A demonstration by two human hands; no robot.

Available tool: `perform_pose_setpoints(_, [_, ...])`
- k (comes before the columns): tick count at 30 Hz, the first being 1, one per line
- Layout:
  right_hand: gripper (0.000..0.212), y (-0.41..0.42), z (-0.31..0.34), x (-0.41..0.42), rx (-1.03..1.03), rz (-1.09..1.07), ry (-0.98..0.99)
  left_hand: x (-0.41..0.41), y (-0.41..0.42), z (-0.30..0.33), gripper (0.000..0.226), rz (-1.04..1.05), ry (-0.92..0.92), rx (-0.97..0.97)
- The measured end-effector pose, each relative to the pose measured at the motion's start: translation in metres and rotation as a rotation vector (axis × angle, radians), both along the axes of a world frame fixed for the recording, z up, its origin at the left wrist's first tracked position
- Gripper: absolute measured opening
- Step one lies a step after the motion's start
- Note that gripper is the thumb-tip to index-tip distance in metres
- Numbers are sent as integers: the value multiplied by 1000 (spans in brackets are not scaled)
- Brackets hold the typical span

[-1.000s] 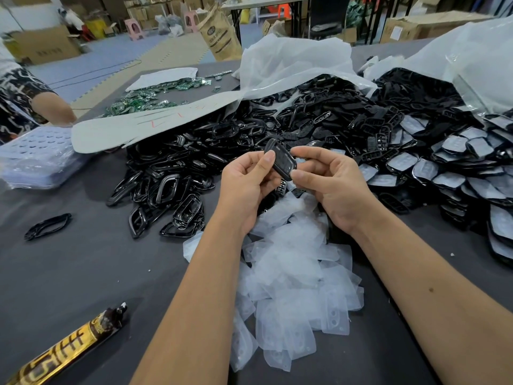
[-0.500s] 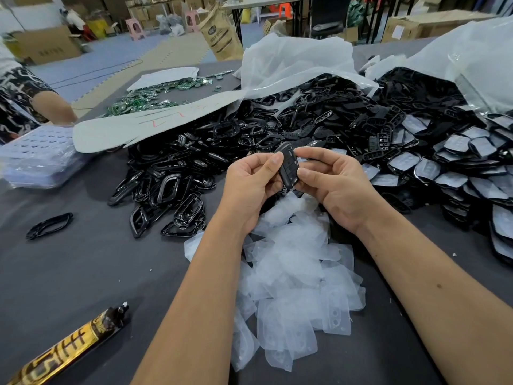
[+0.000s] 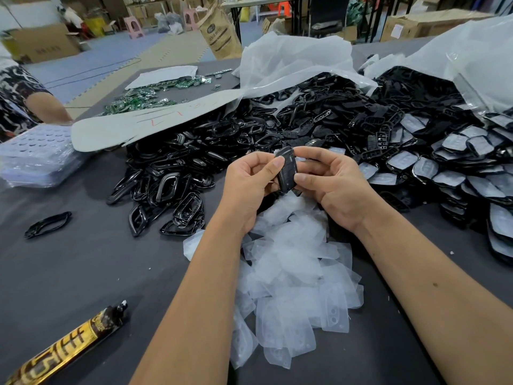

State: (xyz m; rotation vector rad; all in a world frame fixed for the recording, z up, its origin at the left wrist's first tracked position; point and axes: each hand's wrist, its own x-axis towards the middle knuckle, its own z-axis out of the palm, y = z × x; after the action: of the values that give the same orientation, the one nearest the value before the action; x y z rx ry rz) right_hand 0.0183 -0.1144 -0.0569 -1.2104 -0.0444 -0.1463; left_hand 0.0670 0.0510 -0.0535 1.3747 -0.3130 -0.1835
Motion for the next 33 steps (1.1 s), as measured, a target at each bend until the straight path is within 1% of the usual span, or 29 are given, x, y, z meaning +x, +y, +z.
perform_pose_setpoints(3, [45, -1, 1, -1, -5, 3, -12, -2, 1, 0, 10, -18, -5, -45])
perform_pose_setpoints(5, [46, -2, 2, -3, -46, -7, -27, -3, 3, 2, 13, -37, 13, -82])
perform_pose_setpoints(7, [47, 0, 4, -7, -119, -24, -50, -3, 6, 3, 14, -45, 8, -57])
perform_pose_setpoints(9, [47, 1, 7, -11, -256, -88, -88, -4, 9, 6, 16, -42, -51, 31])
perform_pose_setpoints(13, [44, -6, 19, -23, -656, -266, -212, -5, 4, 22, 21, -73, -258, 289])
perform_pose_setpoints(17, [46, -37, 38, -38, -961, -420, -289, -4, -30, 46, 22, -78, -489, 557])
perform_pose_setpoints(20, [43, -70, 47, -51, -1142, -572, -287, -12, -77, 60, 27, -45, -630, 652])
perform_pose_setpoints(23, [45, -113, 53, -65, -1319, -781, -193, -23, -131, 65, 24, -79, -748, 660])
perform_pose_setpoints(25, [44, -147, 58, -76, -1404, -932, -75, -31, -166, 64, 27, -85, -790, 645])
perform_pose_setpoints(26, [45, -161, 59, -79, -1444, -955, 1, -35, -180, 63, 27, -77, -795, 629])
perform_pose_setpoints(27, [44, -174, 61, -82, -1491, -930, 93, -40, -195, 63, 24, -73, -798, 615])
perform_pose_setpoints(29, [42, -190, 62, -84, -1562, -802, 249, -50, -215, 60, 20, -87, -795, 631])
perform_pose_setpoints(31, [42, -196, 61, -86, -1579, -730, 302, -57, -228, 57, 25, -122, -773, 680])
perform_pose_setpoints(33, [44, -198, 63, -88, -1571, -726, 311, -62, -231, 55, 28, -124, -737, 699])
